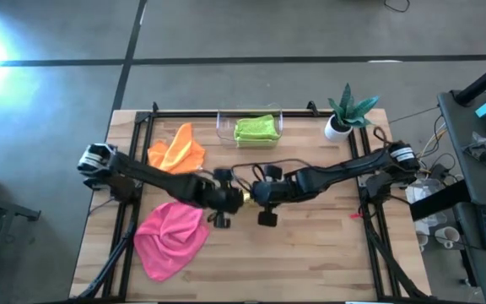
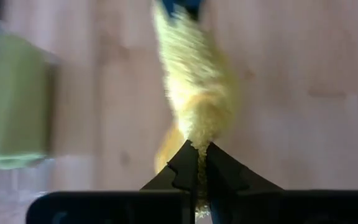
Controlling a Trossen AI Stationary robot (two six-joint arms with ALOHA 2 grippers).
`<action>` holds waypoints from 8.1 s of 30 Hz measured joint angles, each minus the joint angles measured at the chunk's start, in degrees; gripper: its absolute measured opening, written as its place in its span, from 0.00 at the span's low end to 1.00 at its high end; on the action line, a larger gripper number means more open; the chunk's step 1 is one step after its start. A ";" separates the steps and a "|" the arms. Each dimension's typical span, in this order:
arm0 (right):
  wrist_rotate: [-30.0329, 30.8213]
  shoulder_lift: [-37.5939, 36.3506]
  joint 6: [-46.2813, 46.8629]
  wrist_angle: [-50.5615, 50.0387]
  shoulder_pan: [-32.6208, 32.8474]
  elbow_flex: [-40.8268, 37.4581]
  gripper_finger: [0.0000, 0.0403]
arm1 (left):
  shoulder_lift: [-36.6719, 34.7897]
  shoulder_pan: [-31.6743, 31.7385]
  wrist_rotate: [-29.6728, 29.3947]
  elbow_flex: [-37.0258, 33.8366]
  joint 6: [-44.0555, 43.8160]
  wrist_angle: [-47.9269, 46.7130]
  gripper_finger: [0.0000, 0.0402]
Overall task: Fold microfiber towels
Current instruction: Stack the yellow microfiber towel on top of the green microfiber towel into the transparent bin, then fold the pink microfiber towel on the table
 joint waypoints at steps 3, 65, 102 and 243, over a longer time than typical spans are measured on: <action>2.62 -0.17 -0.02 -2.19 -0.63 3.15 0.02 | -2.77 2.75 -1.21 -0.03 2.81 -0.24 0.00; -16.62 21.16 -31.58 -24.67 -50.12 37.54 0.02 | 17.85 44.72 12.81 24.31 31.42 1.54 0.00; -22.86 23.92 -29.73 -33.27 -47.52 32.57 0.26 | 18.40 41.90 18.45 20.41 31.22 -3.23 0.21; -10.92 -12.33 15.19 -11.78 -7.21 -8.70 0.27 | -7.62 -1.23 -3.38 -31.06 0.18 16.24 0.37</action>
